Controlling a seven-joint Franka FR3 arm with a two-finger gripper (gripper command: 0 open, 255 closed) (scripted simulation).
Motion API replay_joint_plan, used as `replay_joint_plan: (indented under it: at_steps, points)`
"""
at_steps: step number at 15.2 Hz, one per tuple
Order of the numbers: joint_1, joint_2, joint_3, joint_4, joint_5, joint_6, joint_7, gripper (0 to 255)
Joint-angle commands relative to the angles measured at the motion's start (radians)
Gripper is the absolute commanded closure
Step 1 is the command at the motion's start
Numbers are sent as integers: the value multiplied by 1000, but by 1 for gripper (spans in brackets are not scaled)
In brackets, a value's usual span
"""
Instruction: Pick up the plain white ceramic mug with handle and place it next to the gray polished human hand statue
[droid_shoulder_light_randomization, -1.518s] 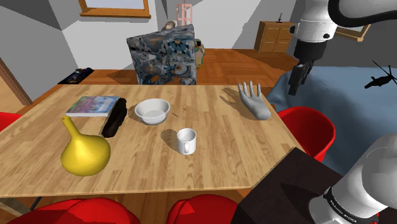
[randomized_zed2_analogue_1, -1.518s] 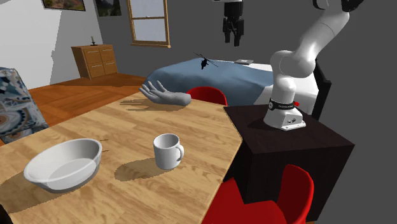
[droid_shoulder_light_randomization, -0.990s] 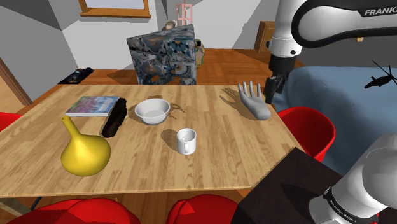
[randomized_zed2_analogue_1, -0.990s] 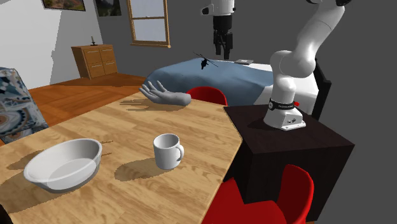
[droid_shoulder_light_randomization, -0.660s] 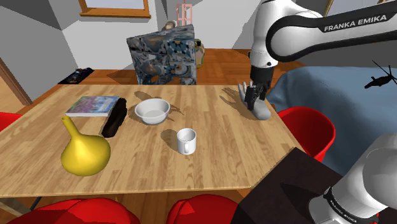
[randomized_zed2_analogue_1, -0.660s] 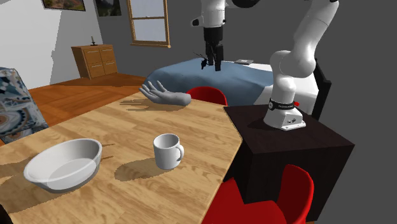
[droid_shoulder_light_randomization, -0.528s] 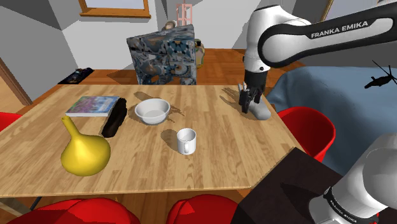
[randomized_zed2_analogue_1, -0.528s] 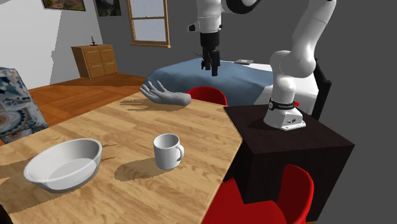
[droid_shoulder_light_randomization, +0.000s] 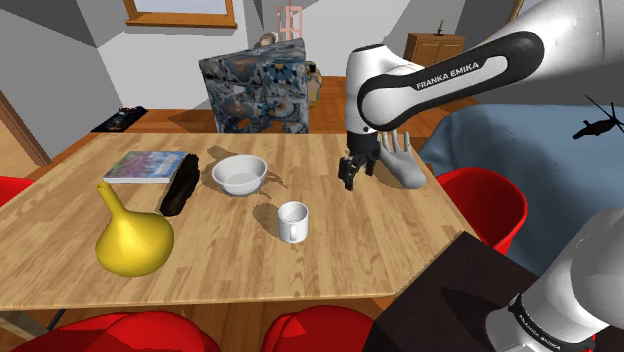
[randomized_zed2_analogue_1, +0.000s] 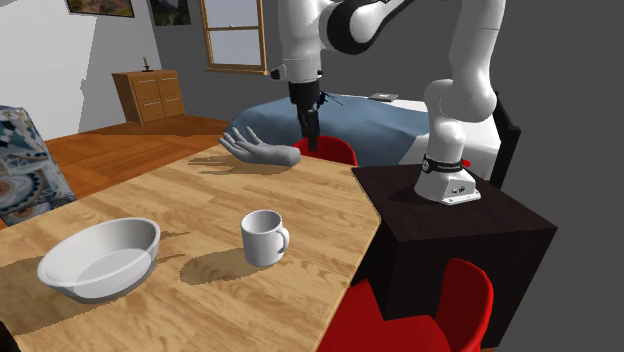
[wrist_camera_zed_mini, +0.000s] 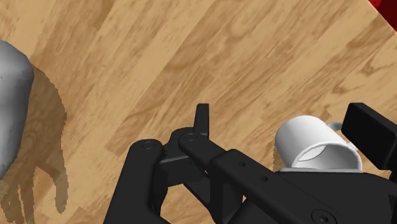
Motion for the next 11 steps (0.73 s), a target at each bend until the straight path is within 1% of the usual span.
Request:
replay_joint_plan:
  at_steps: [1, 6, 11]
  points:
    - [4, 78, 7, 40, -7, 36, 22, 0]
    - [24, 269, 18, 172, -29, 91, 79, 0]
    - [54, 464, 18, 339, -52, 115, 127, 0]
